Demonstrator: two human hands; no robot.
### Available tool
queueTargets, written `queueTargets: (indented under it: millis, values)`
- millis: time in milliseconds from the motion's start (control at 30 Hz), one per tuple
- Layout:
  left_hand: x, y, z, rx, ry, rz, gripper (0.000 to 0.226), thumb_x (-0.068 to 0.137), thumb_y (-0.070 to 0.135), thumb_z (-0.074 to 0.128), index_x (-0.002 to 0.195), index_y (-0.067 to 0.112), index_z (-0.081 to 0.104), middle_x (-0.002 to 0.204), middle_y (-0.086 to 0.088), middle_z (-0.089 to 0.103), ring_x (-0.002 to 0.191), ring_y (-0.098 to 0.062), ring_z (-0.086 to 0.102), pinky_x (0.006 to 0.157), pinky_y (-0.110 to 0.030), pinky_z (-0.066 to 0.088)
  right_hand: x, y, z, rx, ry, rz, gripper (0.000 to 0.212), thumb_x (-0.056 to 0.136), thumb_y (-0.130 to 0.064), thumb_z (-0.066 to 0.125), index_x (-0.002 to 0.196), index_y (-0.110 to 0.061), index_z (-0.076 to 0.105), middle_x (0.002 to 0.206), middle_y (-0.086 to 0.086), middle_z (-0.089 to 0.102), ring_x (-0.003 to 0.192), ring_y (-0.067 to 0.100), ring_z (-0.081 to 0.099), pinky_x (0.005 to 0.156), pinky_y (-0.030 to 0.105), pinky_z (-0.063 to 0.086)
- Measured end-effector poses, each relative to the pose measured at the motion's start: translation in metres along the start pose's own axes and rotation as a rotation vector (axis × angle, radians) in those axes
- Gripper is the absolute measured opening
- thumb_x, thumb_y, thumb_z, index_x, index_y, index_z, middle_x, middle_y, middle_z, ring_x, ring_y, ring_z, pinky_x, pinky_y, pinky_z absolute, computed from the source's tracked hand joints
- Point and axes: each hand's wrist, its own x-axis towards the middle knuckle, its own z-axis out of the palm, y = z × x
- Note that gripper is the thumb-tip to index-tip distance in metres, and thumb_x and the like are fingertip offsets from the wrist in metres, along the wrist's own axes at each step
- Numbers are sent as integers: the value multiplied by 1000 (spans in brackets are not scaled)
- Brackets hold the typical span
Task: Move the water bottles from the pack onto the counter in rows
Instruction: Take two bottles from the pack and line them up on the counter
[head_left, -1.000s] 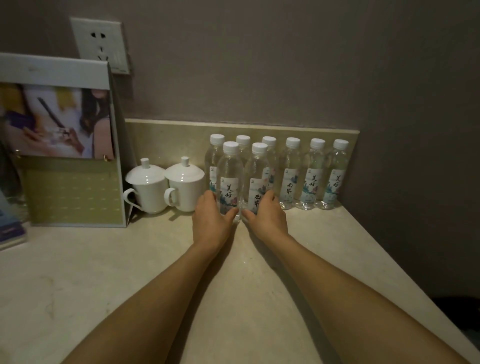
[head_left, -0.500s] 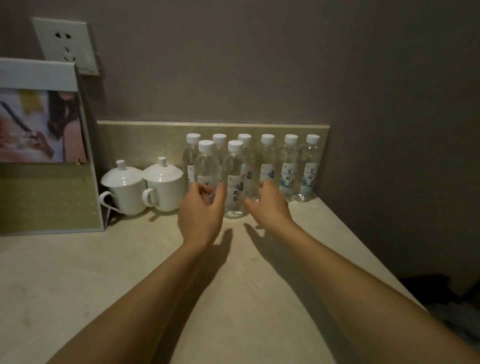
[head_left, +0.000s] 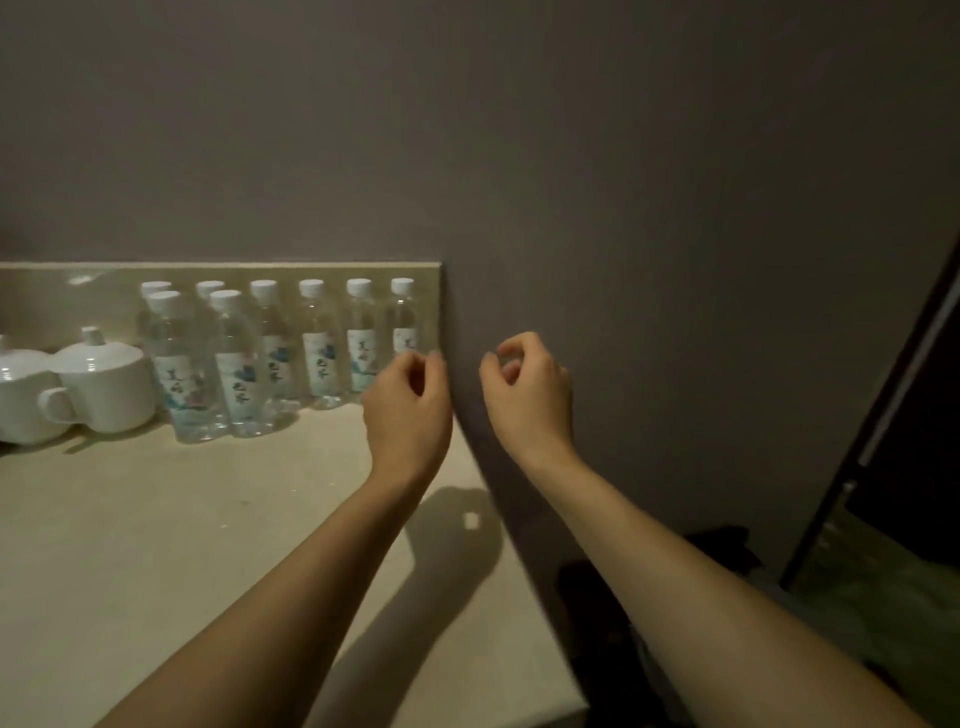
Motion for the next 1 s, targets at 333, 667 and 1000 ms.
queueTargets:
  millis: [333, 667, 1000]
  values:
    - [-72, 60, 162, -65, -257, 62, 35, 99, 29, 50, 76, 8, 64, 61, -3, 59, 61, -23, 61, 65, -46, 53, 10, 111, -138, -60, 108, 109, 11, 90, -29, 59, 79, -26, 55, 65, -11, 58, 62, 2, 54, 50, 14, 35]
    - [-125, -6, 326, 64, -575, -57, 36, 99, 33, 46, 74, 13, 63, 68, -6, 64, 68, -28, 63, 63, -37, 50, 22, 284, -195, -215, 151, 363, 20, 89, -22, 58, 69, -23, 55, 54, -9, 55, 53, 1, 52, 45, 10, 33]
    - [-157, -120, 447, 289, -804, -259, 38, 99, 37, 45, 68, 19, 56, 63, 3, 60, 60, -17, 61, 57, -32, 47, 35, 446, -187, -286, -66, 705, 21, 92, -21, 56, 73, -16, 62, 63, 1, 61, 56, 13, 55, 53, 28, 45]
